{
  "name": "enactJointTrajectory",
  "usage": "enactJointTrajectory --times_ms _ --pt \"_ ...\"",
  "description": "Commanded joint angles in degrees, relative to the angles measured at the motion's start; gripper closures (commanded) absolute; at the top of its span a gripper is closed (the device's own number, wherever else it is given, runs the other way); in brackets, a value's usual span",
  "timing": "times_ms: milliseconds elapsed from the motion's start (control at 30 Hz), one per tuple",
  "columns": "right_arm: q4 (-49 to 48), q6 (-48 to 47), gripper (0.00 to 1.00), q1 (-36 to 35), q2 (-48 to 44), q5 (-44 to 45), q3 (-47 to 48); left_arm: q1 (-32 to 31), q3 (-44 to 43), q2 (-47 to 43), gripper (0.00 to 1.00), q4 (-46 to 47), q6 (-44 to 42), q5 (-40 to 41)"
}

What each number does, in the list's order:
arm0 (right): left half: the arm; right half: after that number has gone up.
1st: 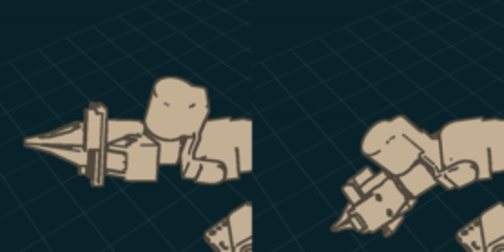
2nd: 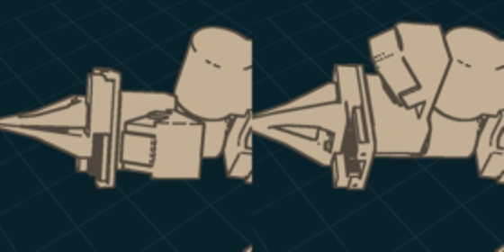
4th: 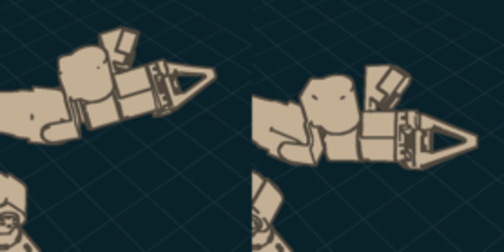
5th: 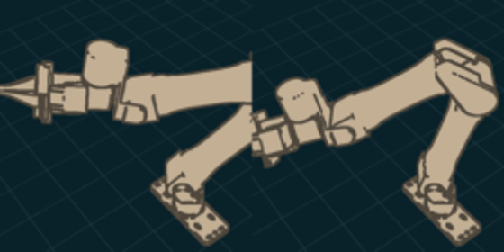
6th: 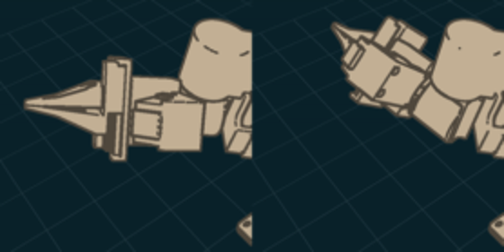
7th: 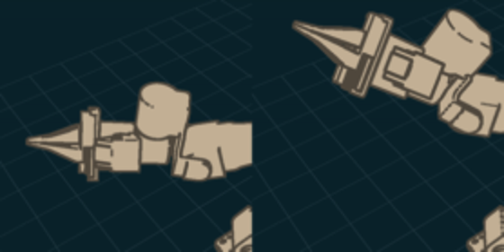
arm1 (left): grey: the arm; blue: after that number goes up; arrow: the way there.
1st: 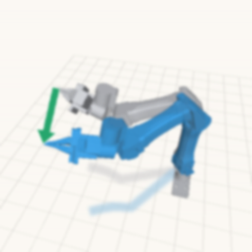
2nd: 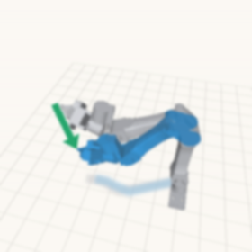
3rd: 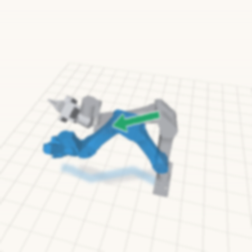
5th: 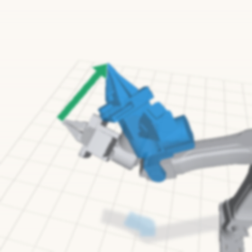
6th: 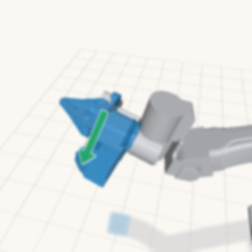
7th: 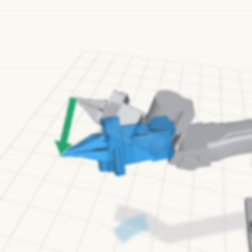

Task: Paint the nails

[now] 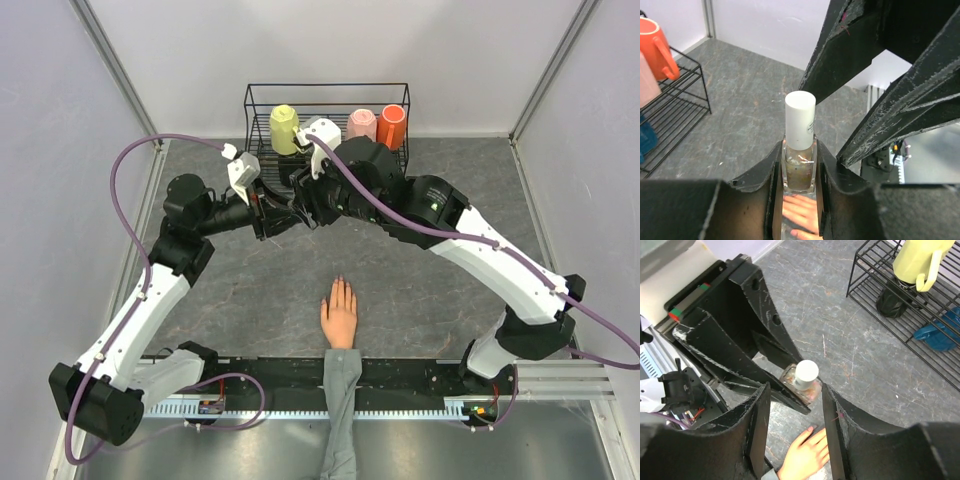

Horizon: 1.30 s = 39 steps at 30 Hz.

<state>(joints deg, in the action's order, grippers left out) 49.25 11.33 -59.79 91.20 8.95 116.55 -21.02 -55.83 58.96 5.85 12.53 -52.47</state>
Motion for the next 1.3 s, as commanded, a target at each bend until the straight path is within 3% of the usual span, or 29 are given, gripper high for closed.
enactJointTrajectory --times_ms 0,633,733,767,800,833,867,900,933,967,1233,1267 --pt "0.23 0.18 0.5 1.25 0.91 -1.48 3.68 0.1 -0.24 -0.78 0.98 1.8 -2.51 -2.81" --pt "0.93 -0.26 0.66 2.57 2.93 -5.08 5.26 0.1 0.2 -0.95 0.98 0.92 -5.85 -3.43" --pt "1.11 -0.7 0.82 2.57 3.2 -5.52 4.92 0.18 0.2 -0.95 0.98 0.83 -6.12 -3.61" --pt "1.11 -0.7 1.0 2.49 3.2 -5.35 4.65 0.1 0.2 -0.86 0.98 0.92 -6.12 -3.69" --pt "0.5 -0.61 1.0 2.48 2.94 -3.69 4.13 0.18 0.2 -0.95 0.97 0.83 -6.03 -2.39" --pt "-0.47 -0.44 1.0 2.57 2.24 -2.55 3.25 0.1 0.2 -1.21 0.88 0.83 -5.68 -0.98" --pt "-1.87 -0.43 1.0 2.49 1.45 -0.79 0.02 0.1 0.37 -1.91 0.62 0.66 -5.07 0.25" --pt "-5.97 -0.17 1.0 2.57 -0.82 3.14 -2.27 0.1 0.64 -2.61 0.49 0.66 -4.89 3.31" --pt "-8.19 -0.17 1.0 2.57 -2.41 5.61 -4.9 0.18 1.42 -3.32 0.22 0.66 -4.71 5.08" --pt "-10.65 -0.26 1.0 2.57 -5.39 7.99 -10.33 0.19 1.78 -4.89 0.03 0.48 -4.71 6.49" --pt "-33.59 2.02 1.0 9.68 -17.01 33.8 -36.8 0.18 4.41 -14.92 0.0 -5.31 -3.49 22.57" --pt "-35.79 3.59 1.0 10.74 -18.67 36.64 -43.36 0.1 4.59 -15.88 0.01 -5.49 -3.05 23.89"
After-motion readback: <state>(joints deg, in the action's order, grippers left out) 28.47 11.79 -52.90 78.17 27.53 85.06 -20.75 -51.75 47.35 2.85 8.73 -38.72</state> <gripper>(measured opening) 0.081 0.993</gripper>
